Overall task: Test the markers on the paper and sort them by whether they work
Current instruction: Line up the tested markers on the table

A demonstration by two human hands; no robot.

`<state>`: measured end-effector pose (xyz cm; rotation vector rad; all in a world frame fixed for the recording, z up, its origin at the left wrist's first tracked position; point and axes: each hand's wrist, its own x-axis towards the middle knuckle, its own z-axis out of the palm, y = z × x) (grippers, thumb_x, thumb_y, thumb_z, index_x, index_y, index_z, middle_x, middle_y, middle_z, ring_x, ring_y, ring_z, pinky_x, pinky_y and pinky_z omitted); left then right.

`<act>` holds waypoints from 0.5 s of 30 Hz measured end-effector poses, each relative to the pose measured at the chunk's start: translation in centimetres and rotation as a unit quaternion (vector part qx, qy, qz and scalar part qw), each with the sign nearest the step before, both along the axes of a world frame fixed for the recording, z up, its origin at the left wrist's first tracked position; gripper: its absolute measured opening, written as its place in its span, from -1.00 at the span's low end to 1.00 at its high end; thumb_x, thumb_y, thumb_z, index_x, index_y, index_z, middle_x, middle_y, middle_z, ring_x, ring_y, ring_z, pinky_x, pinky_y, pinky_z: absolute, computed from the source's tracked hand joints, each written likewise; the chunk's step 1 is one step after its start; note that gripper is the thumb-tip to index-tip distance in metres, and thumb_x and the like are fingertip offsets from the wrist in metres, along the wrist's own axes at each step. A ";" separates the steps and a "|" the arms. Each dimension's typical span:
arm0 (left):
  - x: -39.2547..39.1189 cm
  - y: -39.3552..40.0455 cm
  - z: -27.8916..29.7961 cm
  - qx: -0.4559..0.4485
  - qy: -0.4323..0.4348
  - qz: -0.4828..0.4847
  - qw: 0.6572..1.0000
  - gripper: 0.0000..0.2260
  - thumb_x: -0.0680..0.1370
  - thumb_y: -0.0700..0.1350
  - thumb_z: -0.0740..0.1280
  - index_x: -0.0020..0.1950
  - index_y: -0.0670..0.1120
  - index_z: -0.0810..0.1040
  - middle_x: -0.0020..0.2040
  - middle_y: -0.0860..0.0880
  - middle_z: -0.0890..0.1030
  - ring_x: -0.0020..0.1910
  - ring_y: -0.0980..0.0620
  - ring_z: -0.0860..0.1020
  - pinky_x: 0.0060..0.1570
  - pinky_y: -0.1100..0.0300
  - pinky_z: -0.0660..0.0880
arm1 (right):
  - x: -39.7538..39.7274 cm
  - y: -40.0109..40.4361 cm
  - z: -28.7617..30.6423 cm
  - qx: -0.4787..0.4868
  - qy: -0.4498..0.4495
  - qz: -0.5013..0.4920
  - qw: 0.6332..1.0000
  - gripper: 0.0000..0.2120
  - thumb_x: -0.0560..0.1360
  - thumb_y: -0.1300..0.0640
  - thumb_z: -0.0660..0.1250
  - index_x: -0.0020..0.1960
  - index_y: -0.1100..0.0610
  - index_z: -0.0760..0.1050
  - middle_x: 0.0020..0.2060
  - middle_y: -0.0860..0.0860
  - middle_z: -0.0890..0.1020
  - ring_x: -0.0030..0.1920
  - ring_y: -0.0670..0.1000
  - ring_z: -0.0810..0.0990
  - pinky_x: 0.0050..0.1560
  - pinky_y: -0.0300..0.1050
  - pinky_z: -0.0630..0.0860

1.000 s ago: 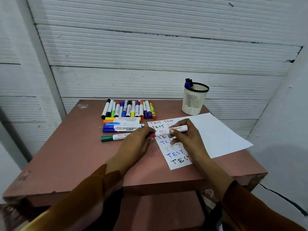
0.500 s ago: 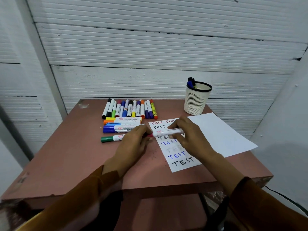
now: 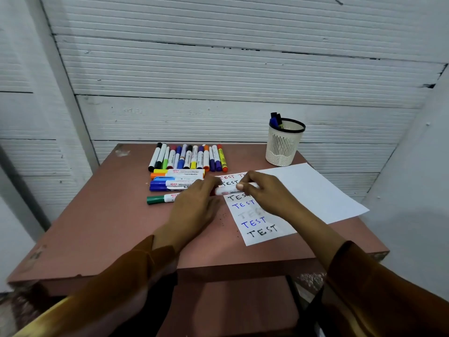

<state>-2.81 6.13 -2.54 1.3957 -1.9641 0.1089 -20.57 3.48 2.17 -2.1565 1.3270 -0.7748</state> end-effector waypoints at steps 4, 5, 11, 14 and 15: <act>0.6 0.5 0.3 -0.054 -0.103 -0.011 0.993 -0.68 0.49 0.05 0.17 0.09 -0.09 0.55 -0.09 -0.05 0.65 -0.13 -0.06 0.59 -0.02 0.08 0.49 | 1.5 0.5 -0.8 0.050 -0.033 0.028 0.998 -0.90 0.57 0.04 0.22 -0.05 0.05 0.42 -0.11 -0.05 0.57 -0.07 -0.07 0.52 -0.02 -0.15 0.40; 1.1 0.6 0.5 -0.050 -0.111 -0.010 0.993 -0.69 0.50 0.02 0.15 0.09 -0.09 0.56 -0.10 -0.06 0.65 -0.15 -0.06 0.60 -0.04 0.08 0.50 | 1.8 0.5 -0.8 0.067 -0.046 0.036 0.996 -0.91 0.57 0.03 0.22 -0.02 0.05 0.40 -0.11 -0.06 0.57 -0.08 -0.10 0.52 0.00 -0.16 0.41; 6.1 1.0 0.1 0.026 -0.143 0.013 0.989 -0.62 0.50 0.08 0.11 0.11 -0.07 0.60 -0.03 -0.07 0.61 -0.10 -0.09 0.58 -0.17 0.07 0.52 | 2.1 -0.2 0.1 0.098 -0.007 0.054 0.994 -0.75 0.55 0.05 0.27 0.17 0.12 0.36 0.06 0.04 0.61 0.04 0.02 0.57 0.08 -0.07 0.45; 7.4 0.9 -0.4 0.024 -0.160 0.042 0.986 -0.62 0.47 0.12 0.15 0.04 -0.06 0.64 -0.09 -0.08 0.56 -0.17 -0.09 0.54 -0.28 0.10 0.48 | 1.8 -1.2 0.4 0.083 -0.007 0.042 0.996 -0.73 0.54 0.04 0.29 0.18 0.14 0.39 0.09 0.04 0.58 0.10 0.03 0.55 0.09 -0.05 0.47; 7.5 0.8 -0.5 0.021 -0.165 0.047 0.985 -0.63 0.47 0.12 0.16 0.02 -0.06 0.64 -0.11 -0.08 0.55 -0.19 -0.10 0.53 -0.28 0.10 0.48 | 1.7 -1.6 0.5 0.080 -0.002 0.038 0.996 -0.74 0.54 0.04 0.29 0.16 0.14 0.41 0.08 0.03 0.57 0.11 0.03 0.55 0.06 -0.07 0.48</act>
